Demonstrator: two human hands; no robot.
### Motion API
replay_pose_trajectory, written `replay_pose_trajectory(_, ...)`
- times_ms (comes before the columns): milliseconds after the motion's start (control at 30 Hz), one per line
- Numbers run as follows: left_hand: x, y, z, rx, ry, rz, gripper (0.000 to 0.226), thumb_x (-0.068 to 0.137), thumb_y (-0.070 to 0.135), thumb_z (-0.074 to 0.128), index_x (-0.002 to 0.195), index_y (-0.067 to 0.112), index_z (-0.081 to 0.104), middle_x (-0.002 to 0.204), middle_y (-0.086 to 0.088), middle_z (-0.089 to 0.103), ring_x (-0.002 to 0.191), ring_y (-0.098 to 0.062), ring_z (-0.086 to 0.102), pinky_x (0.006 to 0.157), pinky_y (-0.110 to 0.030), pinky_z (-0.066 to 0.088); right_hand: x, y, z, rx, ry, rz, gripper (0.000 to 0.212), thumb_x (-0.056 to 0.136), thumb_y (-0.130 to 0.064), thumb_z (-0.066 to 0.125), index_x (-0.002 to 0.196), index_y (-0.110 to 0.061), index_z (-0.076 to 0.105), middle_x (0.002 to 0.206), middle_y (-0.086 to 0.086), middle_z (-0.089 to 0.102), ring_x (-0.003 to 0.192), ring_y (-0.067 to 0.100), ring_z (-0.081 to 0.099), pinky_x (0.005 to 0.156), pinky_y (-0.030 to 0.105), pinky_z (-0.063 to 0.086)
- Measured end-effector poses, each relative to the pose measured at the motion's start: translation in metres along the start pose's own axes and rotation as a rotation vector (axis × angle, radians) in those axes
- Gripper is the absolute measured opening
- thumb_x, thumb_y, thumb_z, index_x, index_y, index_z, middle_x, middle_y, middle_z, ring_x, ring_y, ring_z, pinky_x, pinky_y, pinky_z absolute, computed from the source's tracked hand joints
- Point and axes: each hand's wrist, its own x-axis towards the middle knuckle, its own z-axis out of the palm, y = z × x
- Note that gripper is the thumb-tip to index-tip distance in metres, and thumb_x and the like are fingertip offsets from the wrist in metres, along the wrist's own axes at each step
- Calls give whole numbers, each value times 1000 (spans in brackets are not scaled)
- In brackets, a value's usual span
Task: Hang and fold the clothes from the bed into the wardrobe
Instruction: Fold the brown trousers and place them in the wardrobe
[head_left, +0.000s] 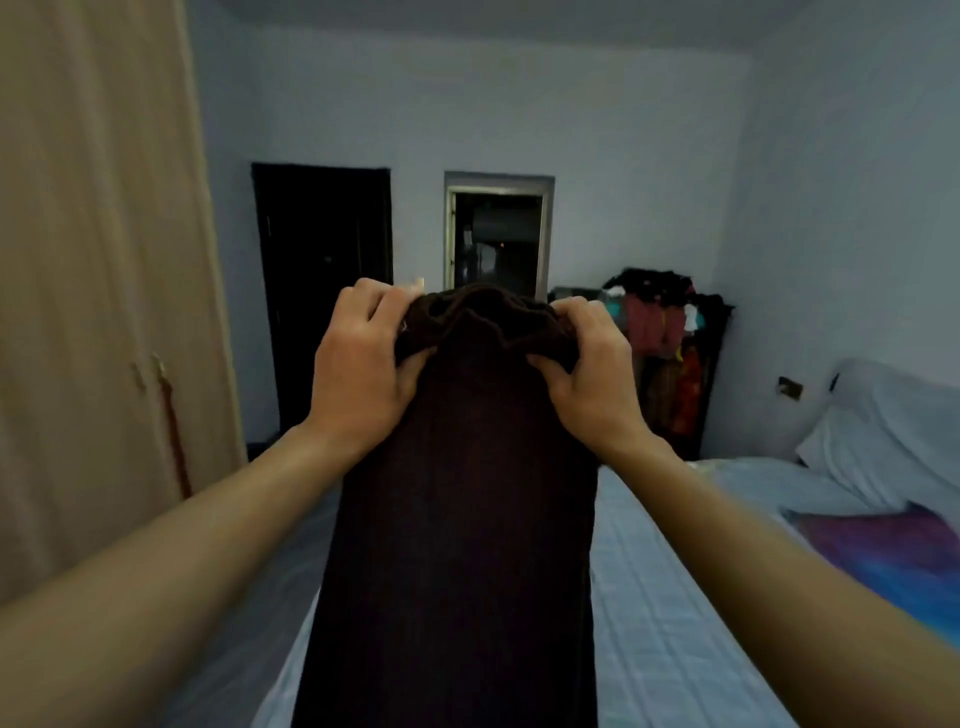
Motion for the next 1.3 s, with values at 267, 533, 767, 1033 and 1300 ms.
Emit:
replay_pose_trajectory(267, -93, -91, 221, 40, -457, -286, 48, 78, 18, 78, 117, 15, 51, 112, -4, 51, 104, -24, 52, 82, -43, 50, -73, 208, 157, -88, -253, 350, 31, 79, -9, 74, 94, -21, 50, 93, -2, 51, 82, 16, 52, 75, 33, 46)
replay_pose_trajectory(533, -215, -118, 293, -83, -655, -398, 33, 78, 15, 75, 104, 17, 53, 98, 1, 53, 92, -22, 53, 75, -36, 46, -187, 286, 204, -60, -460, 444, 34, 77, -8, 74, 102, -18, 54, 96, -5, 52, 87, 17, 53, 72, 32, 44)
replay_pose_trajectory(767, -276, -102, 265, -147, -696, -353, 40, 73, 10, 81, 104, 15, 56, 99, 2, 56, 90, -17, 53, 76, -35, 50, -258, 262, 184, -13, -552, 425, 33, 79, -5, 69, 108, -15, 59, 102, -2, 53, 91, 18, 55, 80, 34, 50)
replay_pose_trajectory(1033, -320, -65, 187, -195, -701, -227, 42, 70, 3, 78, 105, 12, 57, 99, 1, 54, 89, -16, 51, 73, -29, 47, -315, 195, 135, 1, -582, 395, 41, 74, 0, 70, 110, -16, 61, 102, -4, 52, 90, 14, 54, 77, 26, 49)
replay_pose_trajectory(1300, -382, -19, 83, -246, -752, -197, 49, 65, 2, 76, 106, 16, 54, 103, 3, 50, 88, -16, 51, 70, -34, 51, -377, 104, 92, -74, -703, 270, 60, 78, -7, 69, 136, -10, 52, 106, 7, 52, 89, 22, 54, 75, 33, 51)
